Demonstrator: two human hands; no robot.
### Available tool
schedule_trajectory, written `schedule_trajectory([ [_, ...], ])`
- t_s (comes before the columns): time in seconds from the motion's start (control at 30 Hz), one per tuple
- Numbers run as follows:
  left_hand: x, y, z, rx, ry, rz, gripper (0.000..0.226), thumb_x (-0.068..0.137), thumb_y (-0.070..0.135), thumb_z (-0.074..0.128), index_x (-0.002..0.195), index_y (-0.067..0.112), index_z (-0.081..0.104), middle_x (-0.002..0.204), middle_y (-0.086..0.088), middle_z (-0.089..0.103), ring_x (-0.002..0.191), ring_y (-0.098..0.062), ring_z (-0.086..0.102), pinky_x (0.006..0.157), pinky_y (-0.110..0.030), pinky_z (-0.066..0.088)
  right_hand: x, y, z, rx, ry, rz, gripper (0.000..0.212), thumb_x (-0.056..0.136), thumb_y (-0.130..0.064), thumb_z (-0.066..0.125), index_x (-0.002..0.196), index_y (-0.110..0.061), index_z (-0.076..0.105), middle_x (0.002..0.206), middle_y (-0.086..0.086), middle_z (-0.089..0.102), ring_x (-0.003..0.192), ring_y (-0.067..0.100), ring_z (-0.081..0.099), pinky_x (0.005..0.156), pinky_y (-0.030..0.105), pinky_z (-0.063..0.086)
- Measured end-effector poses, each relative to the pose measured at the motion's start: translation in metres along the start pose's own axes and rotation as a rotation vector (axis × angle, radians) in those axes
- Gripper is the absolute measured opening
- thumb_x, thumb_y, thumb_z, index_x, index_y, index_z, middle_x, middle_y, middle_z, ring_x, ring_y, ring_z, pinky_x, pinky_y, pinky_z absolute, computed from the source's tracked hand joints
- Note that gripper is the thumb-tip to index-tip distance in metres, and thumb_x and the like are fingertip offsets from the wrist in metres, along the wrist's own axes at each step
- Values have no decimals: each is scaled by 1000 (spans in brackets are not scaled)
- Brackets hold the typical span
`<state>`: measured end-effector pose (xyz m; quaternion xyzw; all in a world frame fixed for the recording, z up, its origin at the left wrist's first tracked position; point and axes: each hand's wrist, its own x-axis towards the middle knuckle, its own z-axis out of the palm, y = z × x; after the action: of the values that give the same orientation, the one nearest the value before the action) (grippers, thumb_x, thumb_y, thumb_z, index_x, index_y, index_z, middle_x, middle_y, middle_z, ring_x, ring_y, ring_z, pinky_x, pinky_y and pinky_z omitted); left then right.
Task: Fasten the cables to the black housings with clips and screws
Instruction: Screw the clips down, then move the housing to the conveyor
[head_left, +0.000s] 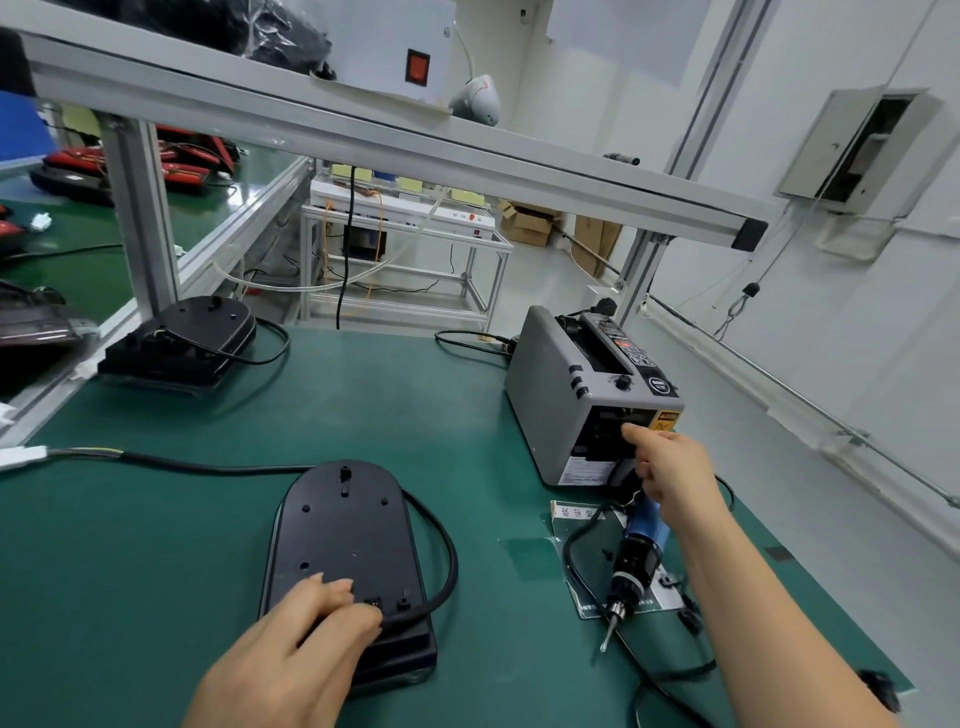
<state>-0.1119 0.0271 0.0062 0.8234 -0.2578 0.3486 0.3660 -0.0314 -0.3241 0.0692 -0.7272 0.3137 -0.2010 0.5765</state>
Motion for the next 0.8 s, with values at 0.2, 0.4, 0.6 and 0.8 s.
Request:
schedule_trajectory([
  [0.2,1,0,0,3,13,35,10,83,28,48,79,33,56,88,14,55,88,4,51,81,-12,40,-1,-1,8,24,30,-25,28,83,-19,66,62,-16,47,42,-3,38,39,12,25,33,20,21],
  [0.4,1,0,-2,0,-6,30,8,84,27,48,82,33,53,91,13,51,89,5,51,82,-13,42,-1,-2,14,93,61,-10,30,85,-13,62,61,-17,44,45,-2,33,34,9,21,32,17,18],
  [0.6,1,0,-4,-19,-32,22,7,85,31,47,83,34,53,92,16,51,92,6,51,82,-12,41,-4,-2,12,127,48,-7,28,86,-15,61,63,-17,45,42,-6,33,34,8,22,31,18,19],
  [0.8,1,-3,-4,-41,-74,16,11,85,31,48,78,33,57,86,15,53,92,9,52,81,-14,43,-26,1,5,149,-200,-19,9,85,-17,64,79,-11,62,46,-5,46,42,8,37,37,16,28],
])
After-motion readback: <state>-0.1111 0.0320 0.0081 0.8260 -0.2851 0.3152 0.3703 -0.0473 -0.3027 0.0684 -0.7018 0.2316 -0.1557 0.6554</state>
